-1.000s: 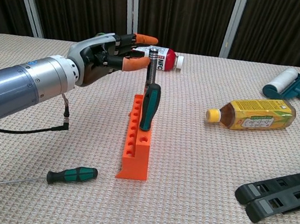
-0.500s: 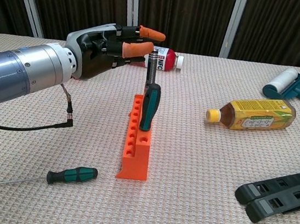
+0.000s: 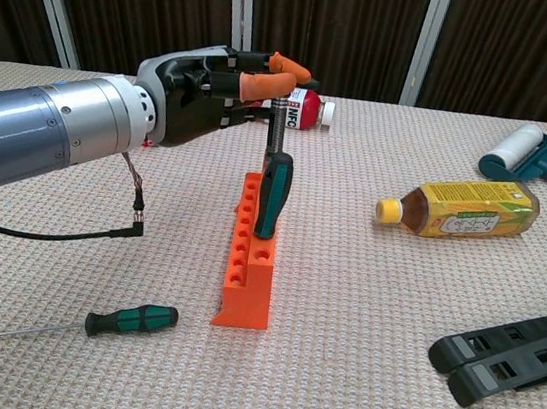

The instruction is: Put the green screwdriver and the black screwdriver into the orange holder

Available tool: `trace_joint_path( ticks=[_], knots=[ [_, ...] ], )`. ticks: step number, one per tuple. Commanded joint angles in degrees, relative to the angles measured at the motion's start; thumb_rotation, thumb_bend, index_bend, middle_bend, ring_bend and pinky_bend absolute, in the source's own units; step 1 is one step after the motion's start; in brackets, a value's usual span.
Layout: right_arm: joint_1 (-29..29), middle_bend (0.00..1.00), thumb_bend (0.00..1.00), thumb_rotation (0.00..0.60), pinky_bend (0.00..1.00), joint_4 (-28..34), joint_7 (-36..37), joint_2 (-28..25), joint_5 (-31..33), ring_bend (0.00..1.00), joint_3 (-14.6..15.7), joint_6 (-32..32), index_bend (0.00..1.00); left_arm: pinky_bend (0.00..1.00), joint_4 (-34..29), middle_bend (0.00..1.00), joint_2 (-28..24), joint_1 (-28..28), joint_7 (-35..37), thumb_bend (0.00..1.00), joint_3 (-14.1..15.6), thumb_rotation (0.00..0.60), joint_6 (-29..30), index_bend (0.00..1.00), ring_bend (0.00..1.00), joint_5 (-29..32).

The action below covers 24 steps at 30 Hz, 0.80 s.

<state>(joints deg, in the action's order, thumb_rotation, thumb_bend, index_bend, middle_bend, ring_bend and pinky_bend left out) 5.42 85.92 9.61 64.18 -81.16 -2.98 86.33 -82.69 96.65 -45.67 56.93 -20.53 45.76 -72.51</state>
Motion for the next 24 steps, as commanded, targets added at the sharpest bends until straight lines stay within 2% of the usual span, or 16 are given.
trace_joint_path(
  ticks=[1,9,24],
  knots=[
    [0.0,0.00,0.00,0.600,0.00,0.0,0.0,0.0,0.0,0.00,0.0,0.0,0.00,0.05,-0.3,0.22,0.0,-0.1,0.8,0.44,-0.2,0.600,-0.5,0.49,0.03,0.2],
    [0.0,0.00,0.00,0.600,0.00,-0.1,0.1,0.0,0.1,0.00,0.0,-0.2,0.00,0.16,-1.8,0.31,-1.0,-0.1,4.8,0.45,-0.4,0.600,-2.4,0.55,0.10,-0.2],
    [-0.1,0.00,0.00,0.600,0.00,-0.3,0.3,0.1,0.3,0.00,-0.1,-0.3,0.00,0.17,-2.5,0.37,-2.5,1.1,7.5,0.45,0.9,0.600,-2.0,0.60,0.13,-2.1]
  ],
)
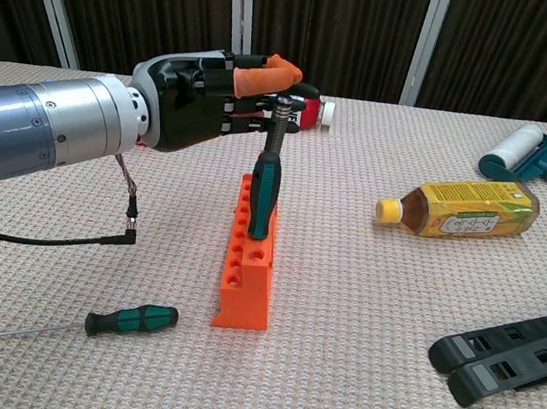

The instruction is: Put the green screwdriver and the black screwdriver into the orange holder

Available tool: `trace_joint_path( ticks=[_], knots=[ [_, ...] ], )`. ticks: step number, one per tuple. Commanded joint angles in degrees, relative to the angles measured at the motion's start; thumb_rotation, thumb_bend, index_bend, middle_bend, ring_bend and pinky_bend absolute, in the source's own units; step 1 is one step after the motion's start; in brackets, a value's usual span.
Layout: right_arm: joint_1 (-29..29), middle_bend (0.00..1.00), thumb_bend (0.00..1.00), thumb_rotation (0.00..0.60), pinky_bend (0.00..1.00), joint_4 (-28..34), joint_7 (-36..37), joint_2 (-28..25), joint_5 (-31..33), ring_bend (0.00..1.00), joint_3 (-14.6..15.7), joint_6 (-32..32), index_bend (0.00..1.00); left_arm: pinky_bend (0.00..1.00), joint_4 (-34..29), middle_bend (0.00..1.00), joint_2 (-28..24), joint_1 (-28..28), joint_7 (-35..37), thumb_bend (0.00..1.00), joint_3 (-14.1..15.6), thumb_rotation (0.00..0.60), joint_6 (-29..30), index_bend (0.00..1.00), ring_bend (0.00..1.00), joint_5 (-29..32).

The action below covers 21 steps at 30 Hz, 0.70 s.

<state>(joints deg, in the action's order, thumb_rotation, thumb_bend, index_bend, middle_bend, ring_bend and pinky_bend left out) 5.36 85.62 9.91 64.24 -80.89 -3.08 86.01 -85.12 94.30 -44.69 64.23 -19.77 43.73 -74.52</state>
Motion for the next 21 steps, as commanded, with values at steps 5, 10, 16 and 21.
trace_joint_path(
  ticks=[5,10,16,21],
  knots=[
    [-0.1,0.00,0.00,0.600,0.00,0.1,-0.1,0.0,-0.2,0.00,0.0,0.0,0.00,0.17,0.0,0.38,-0.4,0.1,0.7,0.45,0.4,0.600,-0.1,0.60,0.13,-0.5],
    [0.0,0.00,0.00,0.600,0.00,0.3,-0.3,-0.1,-0.1,0.00,0.0,0.0,0.00,0.17,0.2,0.39,-0.3,0.0,0.7,0.45,0.7,0.600,0.0,0.61,0.13,-0.8],
    [0.0,0.00,0.00,0.600,0.00,0.4,-0.4,-0.1,-0.1,0.00,0.0,0.1,0.00,0.17,0.1,0.38,-0.5,-0.1,0.3,0.45,1.0,0.600,0.1,0.58,0.13,-1.1],
    [0.0,0.00,0.00,0.600,0.00,0.5,-0.5,-0.1,0.0,0.00,0.0,0.0,0.00,0.11,-1.3,0.24,-1.6,0.5,1.9,0.45,0.8,0.600,2.9,0.43,0.04,-4.1]
  ],
)
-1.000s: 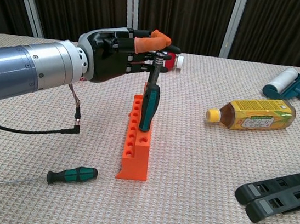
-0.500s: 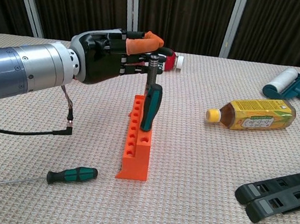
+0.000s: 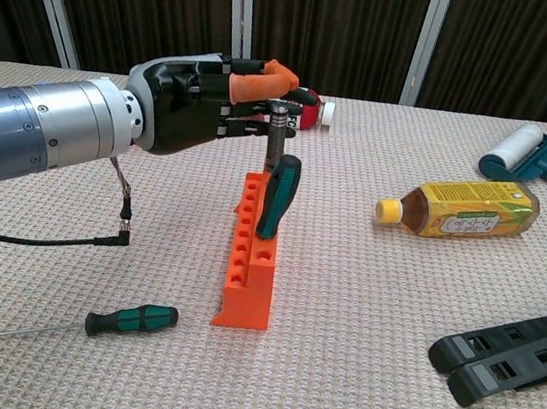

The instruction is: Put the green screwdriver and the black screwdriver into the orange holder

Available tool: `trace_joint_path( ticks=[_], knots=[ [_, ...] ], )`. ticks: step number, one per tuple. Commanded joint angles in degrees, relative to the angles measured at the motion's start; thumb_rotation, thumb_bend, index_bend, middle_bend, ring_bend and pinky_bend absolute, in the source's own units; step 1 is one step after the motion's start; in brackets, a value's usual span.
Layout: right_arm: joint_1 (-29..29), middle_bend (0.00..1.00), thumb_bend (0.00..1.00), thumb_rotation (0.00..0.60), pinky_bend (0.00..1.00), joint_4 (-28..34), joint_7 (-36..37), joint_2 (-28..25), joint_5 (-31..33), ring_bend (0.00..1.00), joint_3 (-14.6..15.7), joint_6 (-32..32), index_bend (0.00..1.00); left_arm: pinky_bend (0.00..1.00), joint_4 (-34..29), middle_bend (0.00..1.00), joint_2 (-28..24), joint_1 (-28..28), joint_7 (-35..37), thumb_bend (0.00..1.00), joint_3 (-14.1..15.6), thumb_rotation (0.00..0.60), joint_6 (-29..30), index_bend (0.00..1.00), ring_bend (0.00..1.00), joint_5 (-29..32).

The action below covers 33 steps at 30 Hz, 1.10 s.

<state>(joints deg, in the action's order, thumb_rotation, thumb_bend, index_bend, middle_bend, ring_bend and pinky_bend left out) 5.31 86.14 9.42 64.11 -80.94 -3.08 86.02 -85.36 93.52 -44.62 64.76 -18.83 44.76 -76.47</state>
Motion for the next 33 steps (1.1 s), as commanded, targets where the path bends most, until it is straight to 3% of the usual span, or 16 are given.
trace_joint_path(
  ticks=[1,5,13,21,26,28,33],
  knots=[
    [0.0,0.00,0.00,0.600,0.00,0.0,0.0,0.0,0.0,0.00,0.0,0.0,0.00,0.09,-1.3,0.20,-1.2,0.5,2.3,0.45,-0.2,0.599,2.3,0.39,0.02,-2.8],
    [0.0,0.00,0.00,0.600,0.00,0.0,0.1,0.0,-0.1,0.00,0.0,0.0,0.00,0.04,-2.1,0.13,-2.4,0.5,4.4,0.44,0.1,0.599,4.4,0.30,0.00,-5.5],
    [-0.1,0.00,0.00,0.600,0.00,0.1,0.1,-0.1,-0.3,0.00,0.0,0.2,0.00,0.01,-3.7,0.12,-5.3,1.3,0.1,0.44,0.6,0.599,8.7,0.29,0.00,-7.6],
    [-0.8,0.00,0.00,0.600,0.00,0.5,-0.5,-0.6,-1.0,0.00,-0.2,-0.1,0.00,0.00,-9.6,0.13,-13.7,7.3,-20.4,0.44,2.2,0.598,16.3,0.32,0.00,-4.6],
    [-1.4,0.00,0.00,0.600,0.00,1.2,-1.9,-1.4,-1.3,0.00,-0.4,-0.3,0.00,0.00,-12.2,0.13,-19.5,13.0,-35.9,0.44,4.9,0.599,22.1,0.35,0.00,-1.6],
    [-1.6,0.00,0.00,0.600,0.00,1.5,-2.2,-1.6,-1.4,0.00,-0.4,-0.4,0.00,0.00,-12.8,0.13,-20.2,13.9,-37.8,0.44,5.3,0.597,23.1,0.36,0.00,-1.3],
    [-2.8,0.00,0.00,0.600,0.00,3.1,-4.8,-2.4,-2.6,0.00,-0.7,-0.6,0.00,0.00,-14.5,0.12,-25.4,20.5,-52.4,0.44,10.0,0.598,29.0,0.40,0.00,0.7]
  ],
)
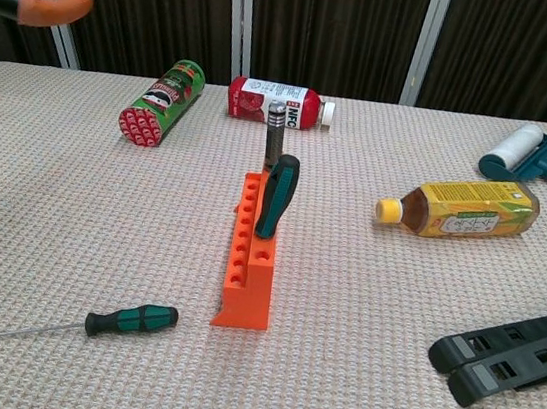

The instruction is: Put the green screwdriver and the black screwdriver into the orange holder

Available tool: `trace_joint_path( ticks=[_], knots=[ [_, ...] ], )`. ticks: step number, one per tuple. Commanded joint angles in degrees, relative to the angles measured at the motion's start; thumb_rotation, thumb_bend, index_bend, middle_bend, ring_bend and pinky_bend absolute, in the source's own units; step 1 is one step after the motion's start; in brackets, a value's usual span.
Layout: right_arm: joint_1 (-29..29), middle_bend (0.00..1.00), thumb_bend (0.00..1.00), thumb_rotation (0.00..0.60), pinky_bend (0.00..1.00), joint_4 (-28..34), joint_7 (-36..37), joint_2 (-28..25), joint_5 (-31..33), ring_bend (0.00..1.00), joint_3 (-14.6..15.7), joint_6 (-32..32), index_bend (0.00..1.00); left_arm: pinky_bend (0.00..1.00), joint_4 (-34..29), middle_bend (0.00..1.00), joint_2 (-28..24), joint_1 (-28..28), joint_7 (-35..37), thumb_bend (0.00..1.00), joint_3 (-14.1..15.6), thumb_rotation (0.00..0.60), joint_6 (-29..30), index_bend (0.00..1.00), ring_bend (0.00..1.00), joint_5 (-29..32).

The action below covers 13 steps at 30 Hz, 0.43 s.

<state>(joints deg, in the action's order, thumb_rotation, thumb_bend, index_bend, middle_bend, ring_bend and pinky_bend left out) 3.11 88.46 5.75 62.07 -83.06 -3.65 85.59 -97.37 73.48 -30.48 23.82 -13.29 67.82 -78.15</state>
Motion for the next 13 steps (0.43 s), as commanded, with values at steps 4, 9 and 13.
trace_joint_path(
  ticks=[4,9,13],
  knots=[
    [-1.4,0.00,0.00,0.600,0.00,1.9,-2.9,-0.5,-1.2,0.00,-0.2,-0.4,0.00,0.00,-4.4,0.12,-8.4,10.5,-18.7,0.44,7.7,0.599,9.2,0.42,0.00,3.0],
    [-2.1,0.00,0.00,0.600,0.00,2.7,-4.4,-0.3,-1.7,0.00,-0.3,-0.6,0.00,0.00,-3.9,0.12,-8.9,15.3,-22.0,0.44,10.5,0.599,14.3,0.41,0.00,1.7],
    [-2.7,0.00,0.00,0.600,0.00,3.1,-5.8,0.2,-2.1,0.00,-0.5,-0.5,0.00,0.00,-1.8,0.12,-7.6,20.1,-24.2,0.44,13.0,0.599,20.3,0.40,0.00,-0.5]
  ],
)
